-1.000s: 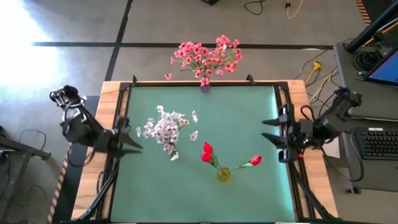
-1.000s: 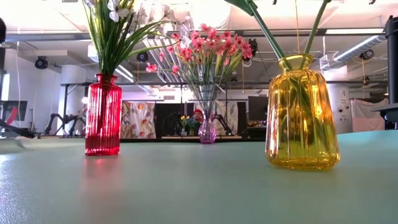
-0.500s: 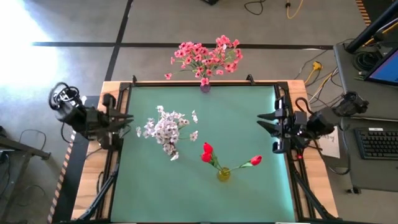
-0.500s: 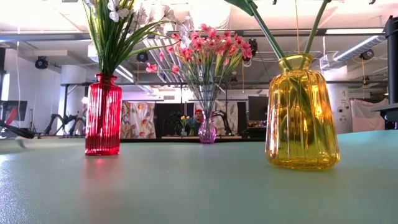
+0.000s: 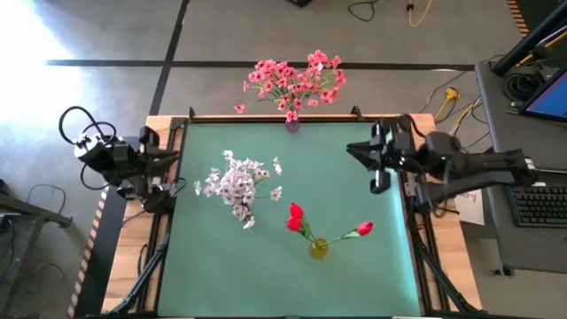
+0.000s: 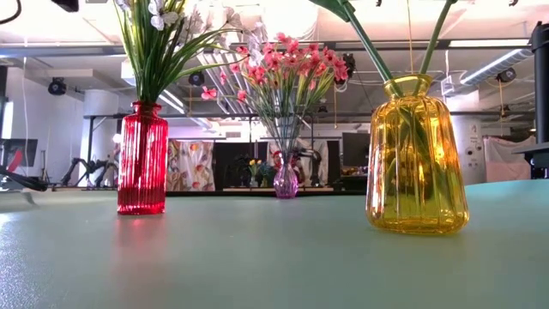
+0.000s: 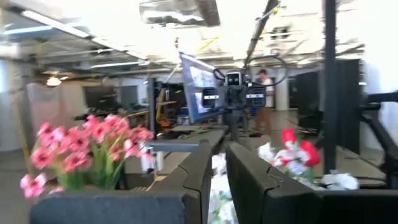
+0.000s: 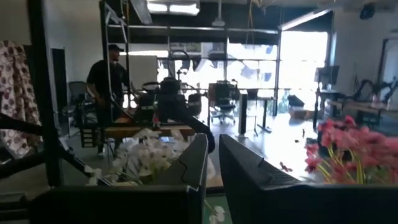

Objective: Sort flowers into vase by color
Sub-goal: Return to Home Position

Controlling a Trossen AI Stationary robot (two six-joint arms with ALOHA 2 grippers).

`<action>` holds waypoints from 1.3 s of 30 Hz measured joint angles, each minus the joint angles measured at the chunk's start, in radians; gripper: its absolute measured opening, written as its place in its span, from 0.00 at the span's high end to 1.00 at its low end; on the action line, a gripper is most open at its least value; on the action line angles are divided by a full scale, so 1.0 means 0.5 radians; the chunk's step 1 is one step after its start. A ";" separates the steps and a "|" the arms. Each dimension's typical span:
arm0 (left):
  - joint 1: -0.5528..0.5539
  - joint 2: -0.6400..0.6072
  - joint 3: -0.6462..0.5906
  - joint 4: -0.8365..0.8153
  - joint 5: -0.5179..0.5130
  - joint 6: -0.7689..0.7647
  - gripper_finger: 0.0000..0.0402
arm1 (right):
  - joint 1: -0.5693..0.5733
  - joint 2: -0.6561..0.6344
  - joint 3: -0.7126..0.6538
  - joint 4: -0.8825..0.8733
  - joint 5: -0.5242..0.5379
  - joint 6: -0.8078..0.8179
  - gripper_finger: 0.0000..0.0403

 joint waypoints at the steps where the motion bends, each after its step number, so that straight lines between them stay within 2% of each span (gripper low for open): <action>1: 0.000 -0.020 -0.024 0.018 -0.040 -0.001 0.91 | -0.056 0.010 0.000 -0.007 -0.048 0.024 0.92; 3: 0.000 -0.062 -0.065 0.047 -0.099 0.000 0.91 | -0.157 0.017 -0.004 -0.021 -0.137 0.055 0.92; 10: 0.000 -0.173 -0.186 0.052 -0.096 -0.042 0.91 | -0.401 0.009 -0.045 -0.009 -0.436 0.140 0.92; 20: 0.000 -0.174 -0.297 0.086 -0.094 -0.088 0.91 | -0.460 0.008 -0.192 0.046 -0.485 0.139 0.92; 24: 0.000 -0.174 -0.291 -0.003 -0.118 -0.167 0.91 | -0.460 -0.003 -0.255 0.100 -0.486 0.144 0.92; 26: -0.002 -0.173 -0.281 -0.011 -0.355 -0.239 0.91 | -0.460 -0.010 -0.276 0.102 -0.486 0.144 0.92; 30: 0.002 -0.174 -0.236 -0.006 -1.369 -0.222 0.91 | -0.460 -0.028 -0.325 0.110 -0.486 0.146 0.92; 31: 0.002 -0.174 -0.241 -0.040 -1.434 -0.190 0.91 | -0.460 -0.032 -0.344 0.114 -0.485 0.146 0.92; 36: 0.010 -0.174 -0.292 -0.262 -1.419 -0.330 0.91 | -0.460 -0.048 -0.502 0.263 -0.488 0.132 0.92; 39: 0.010 -0.171 -0.293 -0.333 -1.215 -0.395 0.91 | -0.460 -0.081 -0.635 0.395 -0.498 0.131 0.92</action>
